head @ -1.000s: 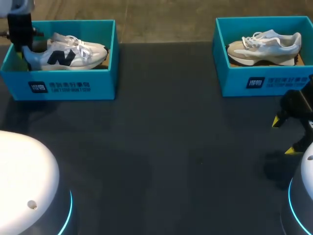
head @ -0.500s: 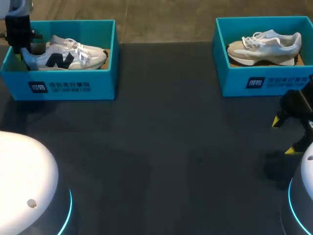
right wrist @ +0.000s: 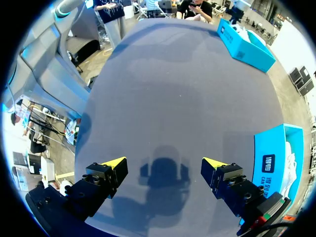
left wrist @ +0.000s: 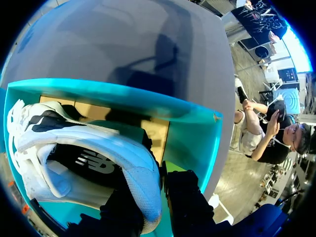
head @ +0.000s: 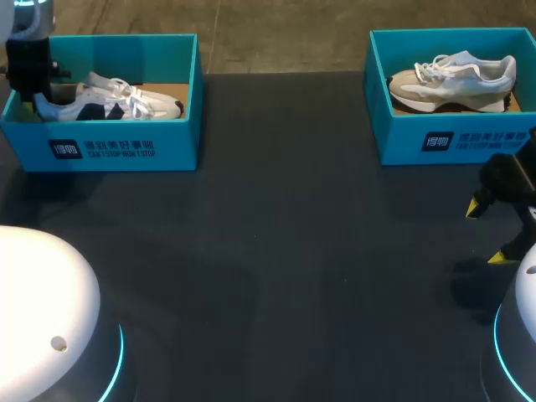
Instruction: Take the shoe out of the shoebox, open the shoe tongue, remove and reinsert the insole, then place the shoe into the shoebox
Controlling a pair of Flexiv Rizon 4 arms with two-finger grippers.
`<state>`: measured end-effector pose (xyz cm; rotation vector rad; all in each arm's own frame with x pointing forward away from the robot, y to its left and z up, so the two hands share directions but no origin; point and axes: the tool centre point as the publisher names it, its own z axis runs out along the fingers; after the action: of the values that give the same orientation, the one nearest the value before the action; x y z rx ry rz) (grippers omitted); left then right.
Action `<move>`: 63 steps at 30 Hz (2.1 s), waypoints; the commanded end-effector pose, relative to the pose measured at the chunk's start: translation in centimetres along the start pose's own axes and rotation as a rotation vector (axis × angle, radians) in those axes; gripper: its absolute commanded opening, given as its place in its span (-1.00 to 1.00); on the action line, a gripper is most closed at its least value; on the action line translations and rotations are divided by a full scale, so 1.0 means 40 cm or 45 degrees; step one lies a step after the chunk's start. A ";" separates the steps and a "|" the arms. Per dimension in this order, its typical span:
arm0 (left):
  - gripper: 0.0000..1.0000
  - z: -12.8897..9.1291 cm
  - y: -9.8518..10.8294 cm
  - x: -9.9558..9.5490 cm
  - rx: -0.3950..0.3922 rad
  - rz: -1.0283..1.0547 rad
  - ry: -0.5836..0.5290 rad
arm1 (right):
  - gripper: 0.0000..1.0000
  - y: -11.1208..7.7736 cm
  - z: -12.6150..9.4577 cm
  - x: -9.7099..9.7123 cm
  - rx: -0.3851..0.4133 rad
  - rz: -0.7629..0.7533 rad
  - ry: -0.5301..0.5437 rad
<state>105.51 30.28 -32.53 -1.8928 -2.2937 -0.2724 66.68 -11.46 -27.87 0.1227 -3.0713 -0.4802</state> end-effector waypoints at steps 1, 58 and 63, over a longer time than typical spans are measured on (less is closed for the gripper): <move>-1.00 0.010 -0.001 0.001 -0.002 -0.003 -0.006 | 1.00 0.000 0.000 0.003 0.003 0.000 -0.002; -0.35 0.114 0.001 -0.050 0.069 0.041 -0.013 | 1.00 0.000 0.000 0.003 0.003 0.000 -0.002; 0.07 0.110 0.003 -0.050 0.066 0.042 -0.040 | 1.00 0.000 0.000 0.003 0.003 0.000 -0.002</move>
<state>105.90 29.23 -37.35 -1.9144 -2.2612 -0.1850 66.68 -11.46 -27.87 0.1227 -3.0713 -0.4802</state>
